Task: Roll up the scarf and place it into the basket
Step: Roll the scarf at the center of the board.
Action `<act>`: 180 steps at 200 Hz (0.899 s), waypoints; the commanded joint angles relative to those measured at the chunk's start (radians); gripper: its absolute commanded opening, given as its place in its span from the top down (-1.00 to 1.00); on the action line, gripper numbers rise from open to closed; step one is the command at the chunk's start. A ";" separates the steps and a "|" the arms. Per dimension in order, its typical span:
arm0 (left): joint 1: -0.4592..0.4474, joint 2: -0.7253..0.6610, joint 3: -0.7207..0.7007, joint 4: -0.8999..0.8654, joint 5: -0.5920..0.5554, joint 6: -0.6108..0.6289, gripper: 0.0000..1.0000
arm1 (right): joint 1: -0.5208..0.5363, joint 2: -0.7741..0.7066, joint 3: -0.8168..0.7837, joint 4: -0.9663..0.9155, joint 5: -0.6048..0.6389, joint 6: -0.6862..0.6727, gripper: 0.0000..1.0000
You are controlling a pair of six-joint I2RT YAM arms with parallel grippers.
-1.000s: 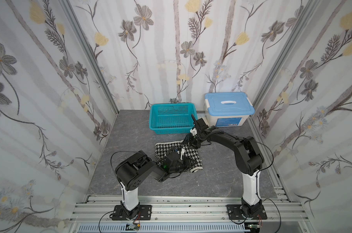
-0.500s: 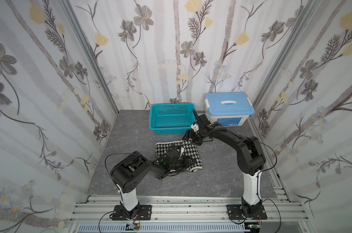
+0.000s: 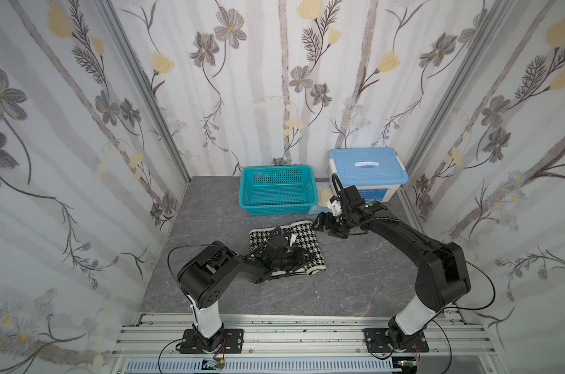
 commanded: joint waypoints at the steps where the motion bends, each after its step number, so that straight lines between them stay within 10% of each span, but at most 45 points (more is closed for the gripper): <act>1: 0.020 -0.030 -0.013 -0.035 0.026 0.021 0.00 | -0.008 -0.009 -0.073 0.127 -0.049 -0.009 -0.73; 180: 0.102 0.043 0.036 -0.082 0.132 0.050 0.01 | -0.012 0.264 -0.146 0.467 -0.206 0.087 -0.64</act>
